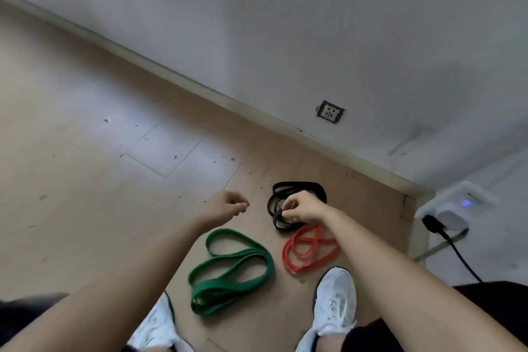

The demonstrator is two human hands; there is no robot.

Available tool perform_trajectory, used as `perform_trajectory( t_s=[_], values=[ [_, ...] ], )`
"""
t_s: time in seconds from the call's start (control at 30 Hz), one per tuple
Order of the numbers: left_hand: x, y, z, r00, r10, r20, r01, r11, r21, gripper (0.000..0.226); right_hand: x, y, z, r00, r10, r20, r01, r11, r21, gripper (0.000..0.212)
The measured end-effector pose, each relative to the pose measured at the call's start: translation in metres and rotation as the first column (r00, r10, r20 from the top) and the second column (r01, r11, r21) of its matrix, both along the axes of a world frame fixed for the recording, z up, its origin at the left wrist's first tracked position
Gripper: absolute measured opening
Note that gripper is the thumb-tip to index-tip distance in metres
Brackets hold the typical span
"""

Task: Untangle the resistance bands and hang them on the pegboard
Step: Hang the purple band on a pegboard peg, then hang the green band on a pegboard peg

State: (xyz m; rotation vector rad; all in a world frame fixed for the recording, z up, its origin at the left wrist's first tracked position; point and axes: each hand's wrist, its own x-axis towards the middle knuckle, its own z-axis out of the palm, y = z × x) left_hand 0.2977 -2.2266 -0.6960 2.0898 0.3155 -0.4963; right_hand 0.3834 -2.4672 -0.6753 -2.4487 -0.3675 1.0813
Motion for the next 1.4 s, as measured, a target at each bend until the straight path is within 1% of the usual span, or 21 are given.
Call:
perform_trajectory(
  t_s=[0.07,0.13,0.17,0.23,0.33,0.37,0.47,0.5,0.57,0.6,0.67,0.77,0.8,0.87,0.93,1.0,1.03,1.07,1.13,1.23,1.4],
  values=[
    [-0.011,0.002,-0.033,0.998,-0.027,-0.048,0.028,0.999,0.019,0.009,-0.018,0.001,-0.036,0.996,-0.063,-0.059,0.063,0.998,-0.003,0.003],
    [-0.023,-0.002,-0.059,0.994,-0.073,-0.079,0.076,0.996,0.041,0.008,-0.036,0.001,-0.067,0.991,-0.117,-0.07,0.116,0.993,-0.012,0.011],
    [-0.028,-0.006,-0.068,0.989,-0.114,-0.098,0.119,0.991,0.054,0.011,-0.046,0.001,-0.081,0.987,-0.144,-0.077,0.143,0.989,-0.02,0.016],
    [-0.034,-0.015,-0.087,0.98,-0.176,-0.087,0.184,0.979,0.085,0.015,-0.066,0.0,-0.108,0.964,-0.242,-0.11,0.24,0.97,-0.032,0.023],
    [-0.039,-0.03,-0.111,0.971,-0.238,-0.035,0.24,0.955,0.175,0.019,-0.094,-0.002,-0.142,0.895,-0.424,-0.14,0.419,0.906,-0.067,0.031],
    [-0.039,-0.034,-0.118,0.957,-0.291,-0.014,0.286,0.931,0.226,0.024,-0.102,-0.001,-0.15,0.872,-0.466,-0.15,0.459,0.885,-0.082,0.035],
    [-0.039,-0.043,-0.141,0.894,-0.44,-0.08,0.436,0.816,0.38,0.051,-0.123,0.002,-0.173,0.791,-0.582,-0.187,0.571,0.813,-0.114,0.046],
    [-0.039,-0.044,-0.147,0.875,-0.47,-0.116,0.474,0.78,0.41,0.059,-0.129,0.002,-0.182,0.757,-0.621,-0.205,0.608,0.784,-0.126,0.047],
    [-0.04,-0.042,-0.156,0.844,-0.512,-0.16,0.522,0.715,0.466,0.066,-0.138,0.001,-0.2,0.681,-0.696,-0.227,0.683,0.716,-0.145,0.045],
    [-0.041,-0.04,-0.16,0.828,-0.531,-0.18,0.542,0.675,0.5,0.067,-0.141,0.001,-0.209,0.651,-0.722,-0.236,0.708,0.689,-0.153,0.043],
    [-0.042,-0.037,-0.164,0.798,-0.566,-0.207,0.568,0.592,0.573,0.066,-0.149,0.003,-0.221,0.633,-0.729,-0.261,0.724,0.676,-0.134,0.032],
    [-0.041,-0.035,-0.169,0.742,-0.632,-0.222,0.593,0.467,0.656,0.054,-0.148,0.014,-0.205,0.596,-0.754,-0.276,0.752,0.645,-0.136,0.025],
    [-0.04,-0.035,-0.17,0.735,-0.642,-0.22,0.594,0.453,0.665,0.05,-0.148,0.016,-0.203,0.576,-0.764,-0.291,0.763,0.63,-0.145,0.024],
    [-0.037,-0.032,-0.168,0.753,-0.622,-0.215,0.593,0.498,0.633,0.044,-0.145,0.016,-0.201,0.554,-0.771,-0.315,0.78,0.613,-0.128,0.024],
    [-0.035,-0.026,-0.165,0.781,-0.595,-0.192,0.582,0.581,0.569,0.042,-0.144,0.012,-0.2,0.556,-0.768,-0.319,0.796,0.602,-0.061,0.026],
    [-0.032,-0.017,-0.158,0.833,-0.529,-0.163,0.541,0.715,0.442,0.042,-0.142,0.009,-0.193,0.551,-0.762,-0.34,0.815,0.579,0.021,0.029],
    [-0.03,-0.012,-0.153,0.856,-0.486,-0.177,0.517,0.78,0.352,0.043,-0.14,0.008,-0.19,0.542,-0.759,-0.362,0.824,0.565,0.049,0.03],
    [-0.027,-0.007,-0.148,0.866,-0.459,-0.198,0.498,0.822,0.274,0.044,-0.138,0.008,-0.184,0.536,-0.749,-0.391,0.829,0.554,0.074,0.031],
    [-0.023,0.002,-0.137,0.879,-0.421,-0.222,0.462,0.866,0.189,0.046,-0.133,0.011,-0.172,0.54,-0.724,-0.43,0.829,0.544,0.127,0.036],
    [-0.021,0.012,-0.12,0.926,-0.32,-0.201,0.344,0.934,0.098,0.043,-0.123,0.016,-0.155,0.552,-0.7,-0.453,0.83,0.512,0.221,0.041],
    [-0.02,0.019,-0.083,0.951,-0.24,-0.193,0.225,0.97,-0.095,0.033,-0.108,0.021,-0.118,0.596,-0.649,-0.473,0.803,0.481,0.353,0.036]
  ],
)
